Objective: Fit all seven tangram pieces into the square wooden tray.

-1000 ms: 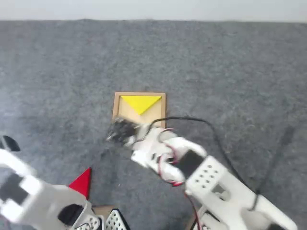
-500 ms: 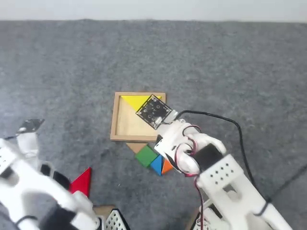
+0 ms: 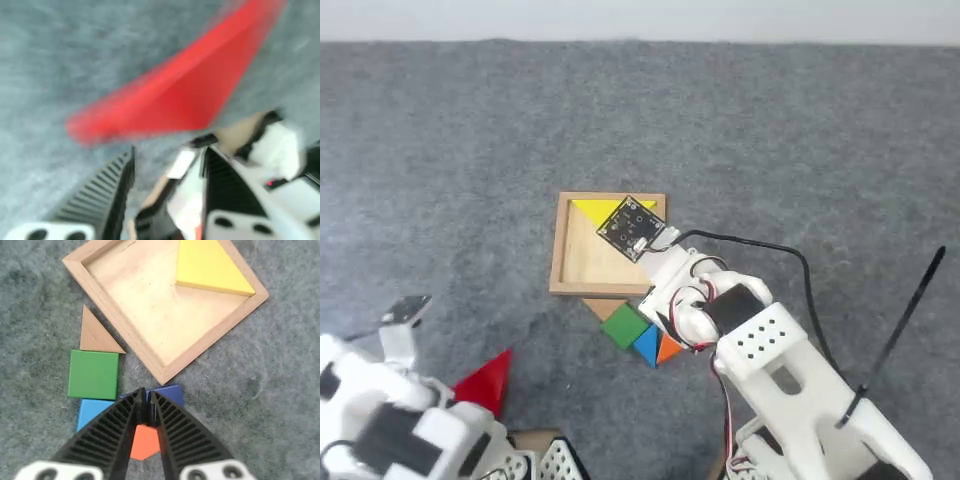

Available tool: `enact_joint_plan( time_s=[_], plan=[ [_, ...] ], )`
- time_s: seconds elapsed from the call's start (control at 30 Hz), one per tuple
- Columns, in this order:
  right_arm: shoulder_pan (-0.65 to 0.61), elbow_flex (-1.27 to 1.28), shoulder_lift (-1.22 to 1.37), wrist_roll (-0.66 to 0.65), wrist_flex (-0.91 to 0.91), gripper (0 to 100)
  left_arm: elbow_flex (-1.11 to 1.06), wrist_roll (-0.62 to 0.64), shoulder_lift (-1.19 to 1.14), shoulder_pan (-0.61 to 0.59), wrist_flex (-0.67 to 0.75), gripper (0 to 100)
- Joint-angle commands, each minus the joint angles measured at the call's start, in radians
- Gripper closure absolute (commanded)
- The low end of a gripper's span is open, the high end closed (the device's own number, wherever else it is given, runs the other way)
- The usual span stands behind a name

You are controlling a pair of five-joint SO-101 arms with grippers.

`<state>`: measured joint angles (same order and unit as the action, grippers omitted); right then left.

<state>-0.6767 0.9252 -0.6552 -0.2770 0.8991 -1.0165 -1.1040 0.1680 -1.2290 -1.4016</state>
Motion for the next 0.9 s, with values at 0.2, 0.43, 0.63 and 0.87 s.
enact_joint_plan(
  time_s=[0.2,0.43,0.63,0.87],
  plan=[
    [0.012,-0.038,0.005,0.009,-0.019,99.1,-0.059,-0.061,0.175,-0.044,0.011,82],
    [0.012,-0.035,0.005,0.009,-0.018,99.1,-0.015,0.058,0.307,0.126,-0.012,82],
    [0.012,-0.034,0.005,0.009,-0.015,99.1,0.021,0.293,0.325,0.324,-0.025,82],
    [0.012,-0.032,0.005,0.011,-0.013,99.1,-0.038,0.359,0.325,0.413,0.055,82]
  ],
)
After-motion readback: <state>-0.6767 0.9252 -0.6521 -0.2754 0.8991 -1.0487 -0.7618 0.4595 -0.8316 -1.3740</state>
